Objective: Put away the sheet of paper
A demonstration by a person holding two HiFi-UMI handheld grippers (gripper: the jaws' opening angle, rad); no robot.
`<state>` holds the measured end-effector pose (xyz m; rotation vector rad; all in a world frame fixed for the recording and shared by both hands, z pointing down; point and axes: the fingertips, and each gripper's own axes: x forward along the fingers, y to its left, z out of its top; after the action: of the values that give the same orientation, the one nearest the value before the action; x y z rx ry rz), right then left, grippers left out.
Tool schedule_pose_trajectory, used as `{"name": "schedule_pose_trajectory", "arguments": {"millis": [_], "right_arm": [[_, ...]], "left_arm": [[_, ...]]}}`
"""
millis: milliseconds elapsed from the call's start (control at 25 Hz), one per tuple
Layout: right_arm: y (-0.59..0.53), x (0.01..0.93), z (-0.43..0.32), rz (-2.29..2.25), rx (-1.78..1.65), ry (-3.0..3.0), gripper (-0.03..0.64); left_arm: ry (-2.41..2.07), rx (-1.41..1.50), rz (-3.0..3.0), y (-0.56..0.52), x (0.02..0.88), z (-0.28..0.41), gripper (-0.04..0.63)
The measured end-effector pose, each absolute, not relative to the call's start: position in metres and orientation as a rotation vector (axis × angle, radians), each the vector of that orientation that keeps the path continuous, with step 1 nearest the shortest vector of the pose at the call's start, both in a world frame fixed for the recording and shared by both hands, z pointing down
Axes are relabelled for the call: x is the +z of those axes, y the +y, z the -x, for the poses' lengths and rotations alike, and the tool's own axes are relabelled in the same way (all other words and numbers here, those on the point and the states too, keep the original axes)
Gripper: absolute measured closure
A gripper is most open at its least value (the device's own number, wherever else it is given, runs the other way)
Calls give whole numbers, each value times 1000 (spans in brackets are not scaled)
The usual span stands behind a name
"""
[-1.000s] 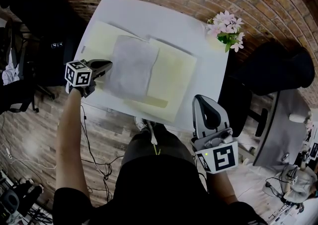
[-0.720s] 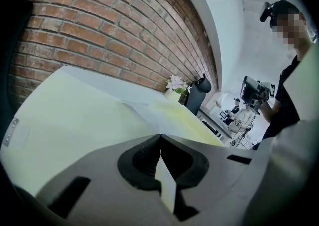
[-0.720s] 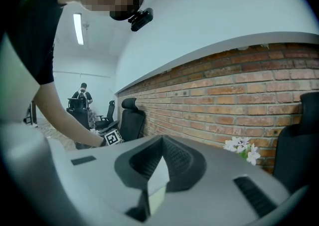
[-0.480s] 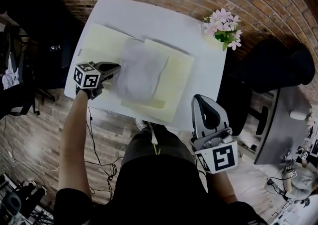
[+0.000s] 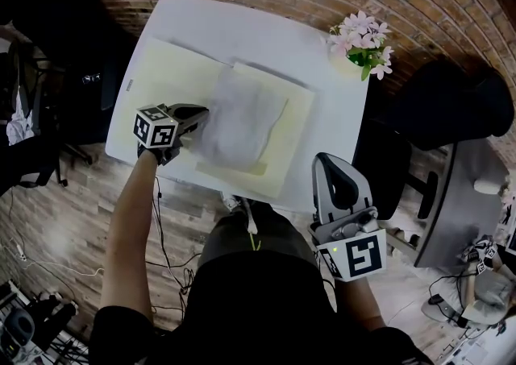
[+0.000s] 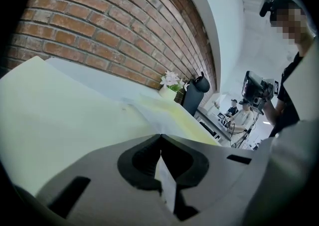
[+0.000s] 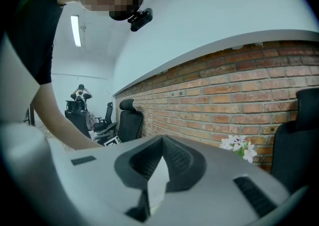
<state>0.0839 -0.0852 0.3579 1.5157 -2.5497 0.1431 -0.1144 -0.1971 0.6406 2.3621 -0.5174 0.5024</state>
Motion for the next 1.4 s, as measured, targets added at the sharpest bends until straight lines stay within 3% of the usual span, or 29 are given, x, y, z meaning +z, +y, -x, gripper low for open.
{"name": "schedule_pose_trajectory", "arguments": {"millis": [1400], "right_arm": [[-88, 357, -110, -1560, 133, -2568, 603]], "left_arm": [[-364, 621, -2396, -166, 653, 44, 571]]}}
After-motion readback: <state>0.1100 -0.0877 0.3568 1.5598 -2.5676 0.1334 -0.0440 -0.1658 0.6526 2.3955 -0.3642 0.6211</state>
